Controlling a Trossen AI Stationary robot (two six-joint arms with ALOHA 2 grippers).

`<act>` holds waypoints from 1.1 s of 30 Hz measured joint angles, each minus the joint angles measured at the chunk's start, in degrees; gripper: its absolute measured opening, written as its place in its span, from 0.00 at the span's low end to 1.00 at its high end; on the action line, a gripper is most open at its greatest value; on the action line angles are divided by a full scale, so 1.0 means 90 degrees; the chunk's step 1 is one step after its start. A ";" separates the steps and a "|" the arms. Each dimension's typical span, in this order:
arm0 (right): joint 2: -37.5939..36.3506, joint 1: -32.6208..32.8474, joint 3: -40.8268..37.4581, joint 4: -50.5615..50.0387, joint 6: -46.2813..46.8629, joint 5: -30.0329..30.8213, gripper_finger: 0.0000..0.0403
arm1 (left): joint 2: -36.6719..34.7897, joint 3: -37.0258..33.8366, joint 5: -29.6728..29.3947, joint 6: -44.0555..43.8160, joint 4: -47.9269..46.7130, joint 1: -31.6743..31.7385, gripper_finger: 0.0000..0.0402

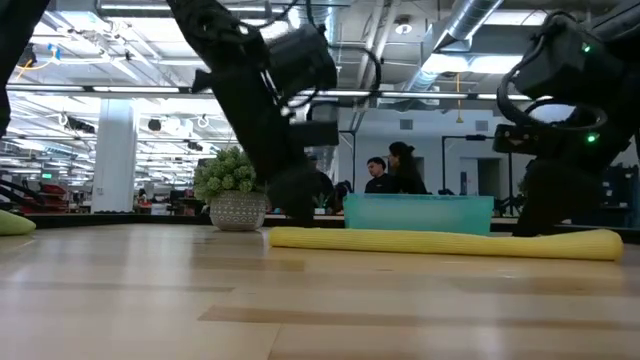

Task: Roll microfiber towels into tight, uniform cylinder then place into a basket
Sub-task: Roll the yellow microfiber cloth

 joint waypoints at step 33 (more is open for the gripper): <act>-0.1177 0.0643 0.0077 -0.1622 0.1115 0.0209 0.05 | 0.0467 0.0005 0.0442 0.0176 0.0559 0.0095 0.20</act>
